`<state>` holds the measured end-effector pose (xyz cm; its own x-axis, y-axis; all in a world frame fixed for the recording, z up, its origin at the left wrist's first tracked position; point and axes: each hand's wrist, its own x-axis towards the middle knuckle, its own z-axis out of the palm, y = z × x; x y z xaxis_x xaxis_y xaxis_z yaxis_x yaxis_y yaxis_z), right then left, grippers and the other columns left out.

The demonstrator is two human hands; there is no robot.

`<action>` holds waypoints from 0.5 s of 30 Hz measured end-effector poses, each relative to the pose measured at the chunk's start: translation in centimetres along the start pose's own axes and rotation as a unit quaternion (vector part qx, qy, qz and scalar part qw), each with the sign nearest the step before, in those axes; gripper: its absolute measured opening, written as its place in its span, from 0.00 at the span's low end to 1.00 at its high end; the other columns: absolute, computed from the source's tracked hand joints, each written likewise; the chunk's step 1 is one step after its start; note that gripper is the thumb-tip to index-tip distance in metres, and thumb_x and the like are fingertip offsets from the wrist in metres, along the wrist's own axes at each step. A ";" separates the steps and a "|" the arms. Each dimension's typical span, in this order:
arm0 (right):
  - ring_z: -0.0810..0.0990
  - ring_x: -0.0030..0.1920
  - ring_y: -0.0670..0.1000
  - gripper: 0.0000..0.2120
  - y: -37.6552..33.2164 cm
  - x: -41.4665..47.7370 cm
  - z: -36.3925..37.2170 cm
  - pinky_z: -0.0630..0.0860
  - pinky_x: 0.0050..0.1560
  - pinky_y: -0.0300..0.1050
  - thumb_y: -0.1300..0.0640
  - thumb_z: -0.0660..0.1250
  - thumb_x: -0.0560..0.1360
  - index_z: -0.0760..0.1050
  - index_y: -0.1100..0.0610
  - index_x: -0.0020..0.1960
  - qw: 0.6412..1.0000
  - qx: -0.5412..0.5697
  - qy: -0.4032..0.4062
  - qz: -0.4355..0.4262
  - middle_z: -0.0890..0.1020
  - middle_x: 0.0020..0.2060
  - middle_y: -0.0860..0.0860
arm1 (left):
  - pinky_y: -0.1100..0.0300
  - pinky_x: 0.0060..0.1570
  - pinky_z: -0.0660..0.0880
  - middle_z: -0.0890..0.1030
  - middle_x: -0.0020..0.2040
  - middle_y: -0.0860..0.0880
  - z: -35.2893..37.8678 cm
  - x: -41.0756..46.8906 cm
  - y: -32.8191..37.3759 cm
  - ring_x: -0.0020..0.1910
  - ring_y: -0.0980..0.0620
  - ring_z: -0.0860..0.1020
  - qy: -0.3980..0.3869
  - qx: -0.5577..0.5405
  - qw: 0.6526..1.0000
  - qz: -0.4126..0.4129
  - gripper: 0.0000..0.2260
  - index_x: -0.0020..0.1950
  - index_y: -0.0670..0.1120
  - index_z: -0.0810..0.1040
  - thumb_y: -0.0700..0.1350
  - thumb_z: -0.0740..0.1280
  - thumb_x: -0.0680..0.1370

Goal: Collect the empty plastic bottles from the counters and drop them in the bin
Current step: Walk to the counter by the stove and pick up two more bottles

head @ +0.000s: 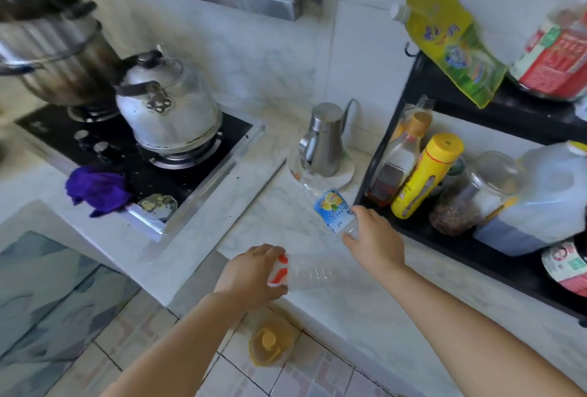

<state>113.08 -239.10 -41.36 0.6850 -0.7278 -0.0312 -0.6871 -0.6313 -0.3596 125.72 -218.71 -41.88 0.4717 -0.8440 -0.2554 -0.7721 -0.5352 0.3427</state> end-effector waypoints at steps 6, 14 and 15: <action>0.76 0.56 0.58 0.24 -8.6 1.6 -1.7 0.72 0.44 0.48 0.51 0.68 0.71 0.68 0.55 0.65 0.998 0.006 0.022 -0.065 0.77 0.58 0.54 | 0.59 0.51 0.74 0.74 0.64 0.56 -5.5 -7.0 -6.8 0.58 0.54 0.74 0.092 -0.031 0.985 -0.146 0.29 0.67 0.57 0.66 0.59 0.71 0.68; 0.76 0.54 0.59 0.20 -25.9 -2.7 -1.5 0.73 0.44 0.50 0.49 0.67 0.70 0.69 0.55 0.60 0.979 0.051 0.021 -0.196 0.78 0.55 0.54 | 0.56 0.40 0.75 0.79 0.53 0.53 -12.4 -20.3 -15.9 0.46 0.50 0.79 0.262 -0.069 0.897 -0.349 0.25 0.59 0.54 0.71 0.65 0.67 0.67; 0.76 0.54 0.58 0.21 -28.2 -3.8 -1.3 0.74 0.44 0.51 0.48 0.67 0.71 0.69 0.54 0.60 0.975 0.056 0.018 -0.216 0.77 0.55 0.53 | 0.56 0.40 0.76 0.80 0.51 0.54 -12.9 -22.3 -17.0 0.44 0.50 0.79 0.286 -0.082 0.879 -0.372 0.25 0.56 0.54 0.71 0.66 0.67 0.66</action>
<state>129.55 -218.82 -29.88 0.8939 -0.4115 0.1776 -0.3047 -0.8486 -0.4325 133.80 -191.27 -30.34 0.9935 -0.1128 0.0167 -0.1097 -0.9050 0.4111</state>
